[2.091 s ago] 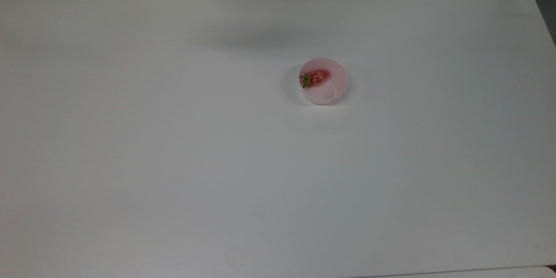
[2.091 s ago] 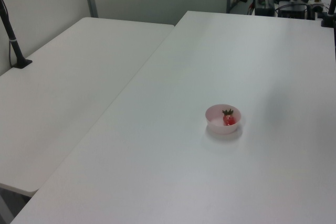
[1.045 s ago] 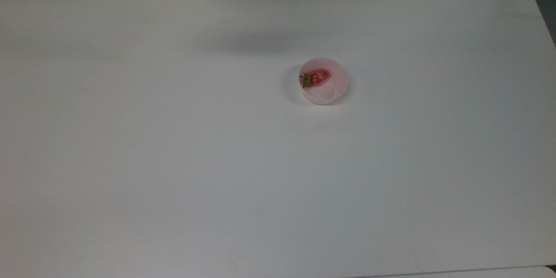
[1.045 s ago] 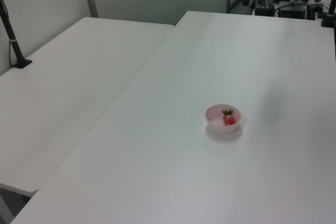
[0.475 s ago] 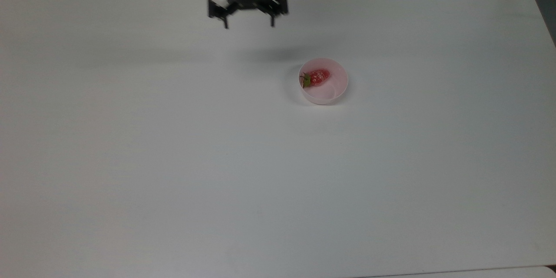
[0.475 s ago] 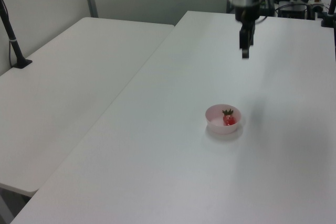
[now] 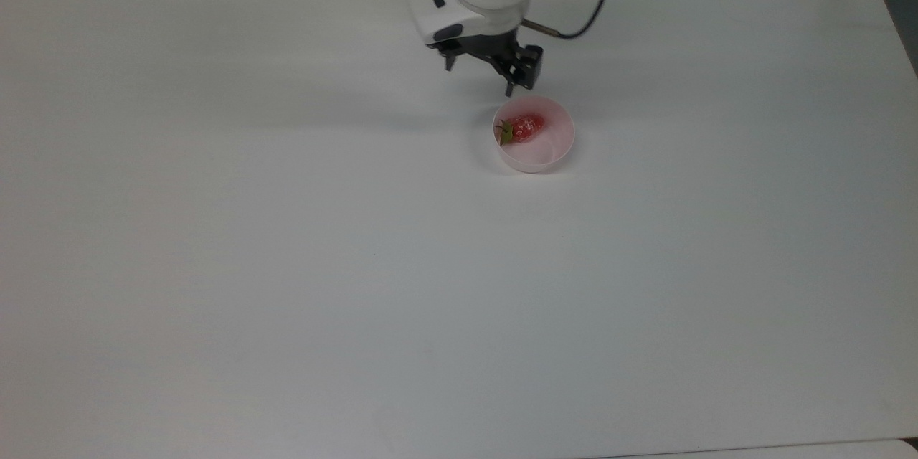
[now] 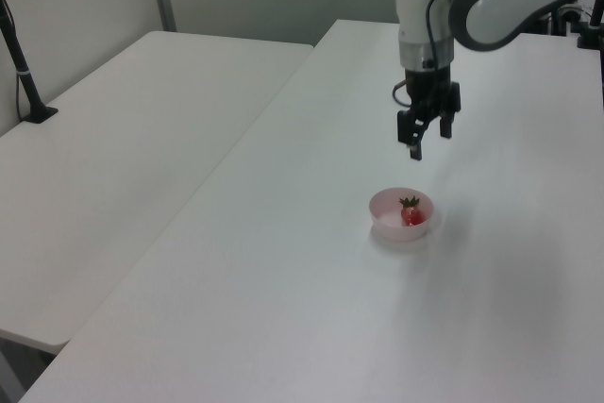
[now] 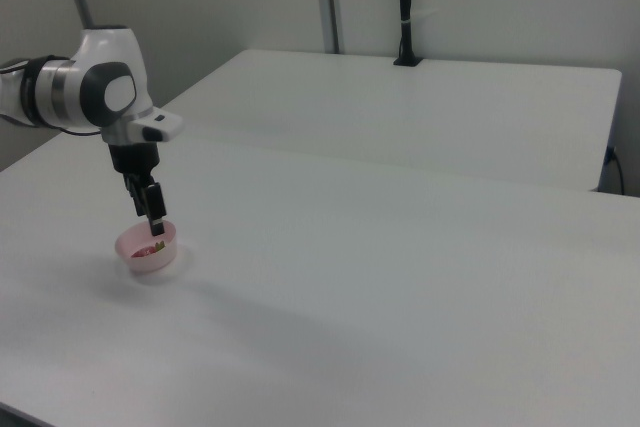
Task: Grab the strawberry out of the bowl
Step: 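Move the open gripper over the pink bowl and lower it, then close the gripper on the red strawberry inside the bowl, then lift the strawberry out of the bowl and carry it beside the bowl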
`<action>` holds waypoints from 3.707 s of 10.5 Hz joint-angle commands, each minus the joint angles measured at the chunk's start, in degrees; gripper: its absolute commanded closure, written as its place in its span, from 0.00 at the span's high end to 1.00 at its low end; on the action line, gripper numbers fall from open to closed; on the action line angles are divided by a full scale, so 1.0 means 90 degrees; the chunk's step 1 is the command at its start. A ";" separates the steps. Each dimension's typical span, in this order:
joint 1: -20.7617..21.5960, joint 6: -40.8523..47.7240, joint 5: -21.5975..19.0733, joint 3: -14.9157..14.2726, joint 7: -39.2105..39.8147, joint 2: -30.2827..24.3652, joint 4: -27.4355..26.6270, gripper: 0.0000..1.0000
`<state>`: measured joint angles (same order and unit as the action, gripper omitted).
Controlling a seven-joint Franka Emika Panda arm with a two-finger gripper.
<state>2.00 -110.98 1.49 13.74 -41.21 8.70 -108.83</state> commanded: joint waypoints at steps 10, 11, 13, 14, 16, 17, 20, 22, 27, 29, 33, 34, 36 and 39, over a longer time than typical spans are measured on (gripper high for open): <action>0.0715 -0.1604 -0.0048 -0.0033 -0.3585 0.1309 0.0207 0.70; 0.0725 -0.1604 -0.0029 -0.0033 -0.3566 0.1319 0.0207 0.83; 0.0754 -0.1604 0.0234 -0.0033 -0.3566 0.1425 0.0207 0.91; 0.0774 -0.1614 0.0274 -0.0033 -0.3566 0.1465 0.0207 0.84; 0.0774 -0.1808 0.0469 -0.0023 -0.3556 0.1562 0.0207 0.77; 0.0774 -0.1819 0.0479 -0.0033 -0.3527 0.1553 0.0207 0.69; 0.0754 -0.1810 0.0499 -0.0023 -0.3478 0.1524 0.0246 0.49; 0.0764 -0.1751 0.0489 -0.0023 -0.3177 0.1427 0.0256 0.46; 0.0745 -0.1118 0.0440 -0.0023 -0.2581 0.1055 0.0441 0.46; 0.0706 -0.0582 0.0421 -0.0023 -0.2114 0.0832 0.0559 0.46; 0.0044 0.0485 0.0372 -0.0081 0.1074 0.0303 0.0510 0.46; -0.0210 0.0418 0.0382 -0.0101 0.1585 0.0400 0.0510 0.46; -0.0591 -0.0097 0.0430 -0.0140 0.2281 0.0585 0.0277 0.46; -0.0710 -0.0568 0.0489 -0.0150 0.2303 0.1083 0.0295 0.50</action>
<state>-5.03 -113.06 5.34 12.63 -21.33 16.05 -105.76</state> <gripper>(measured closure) 0.533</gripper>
